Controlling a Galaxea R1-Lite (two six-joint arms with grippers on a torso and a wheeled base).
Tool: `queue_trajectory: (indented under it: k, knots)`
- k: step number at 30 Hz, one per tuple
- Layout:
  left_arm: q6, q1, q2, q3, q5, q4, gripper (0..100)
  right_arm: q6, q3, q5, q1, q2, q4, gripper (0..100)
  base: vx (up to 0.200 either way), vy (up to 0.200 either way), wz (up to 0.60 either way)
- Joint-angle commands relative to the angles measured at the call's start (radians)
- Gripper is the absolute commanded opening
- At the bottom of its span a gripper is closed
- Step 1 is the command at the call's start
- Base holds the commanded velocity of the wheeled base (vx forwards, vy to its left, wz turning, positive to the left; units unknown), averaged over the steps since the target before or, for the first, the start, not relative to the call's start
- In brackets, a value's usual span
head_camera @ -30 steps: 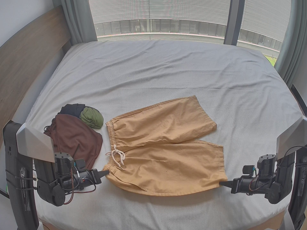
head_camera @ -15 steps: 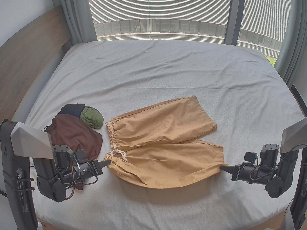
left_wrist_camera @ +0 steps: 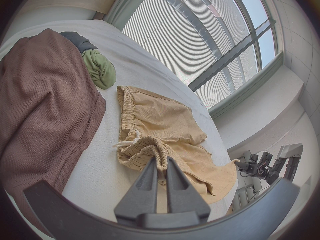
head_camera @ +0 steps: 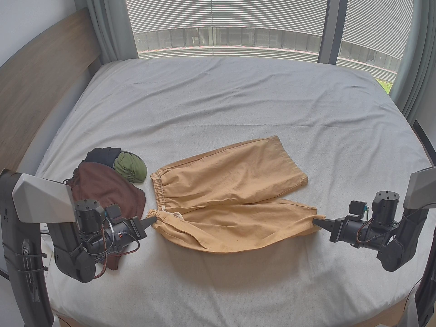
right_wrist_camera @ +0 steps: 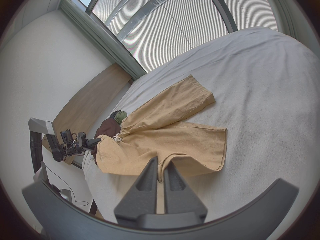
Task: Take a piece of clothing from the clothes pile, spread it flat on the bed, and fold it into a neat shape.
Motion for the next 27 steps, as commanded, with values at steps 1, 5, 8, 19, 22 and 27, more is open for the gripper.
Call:
queue_trajectory:
  k: [1,5,8,19,22,27]
  knots:
    - [-0.006,-0.001,-0.003,-0.013,0.006,0.0,0,0.0,-0.065,0.0,0.001,-0.076,0.068,0,0.0,0.0,0.0]
    - [-0.042,-0.01,0.0,-0.043,0.036,0.0,0,0.0,-0.115,0.0,0.002,-0.119,0.155,0,0.0,0.0,0.0]
    - [-0.072,-0.019,0.0,-0.056,0.061,0.001,0,0.0,-0.162,0.0,0.001,-0.132,0.205,0,0.0,0.0,0.0]
    - [-0.115,-0.027,0.005,-0.114,0.11,0.001,0,0.002,-0.352,0.0,-0.019,-0.137,0.382,0,0.0,0.0,0.0]
    - [-0.121,-0.025,0.006,-0.126,0.122,0.001,0,0.0,-0.396,0.0,-0.019,-0.139,0.432,0,0.0,0.0,0.0]
    - [-0.123,-0.022,0.008,-0.142,0.125,0.001,0,0.0,-0.47,-0.001,-0.016,-0.143,0.505,0,0.0,0.0,0.0]
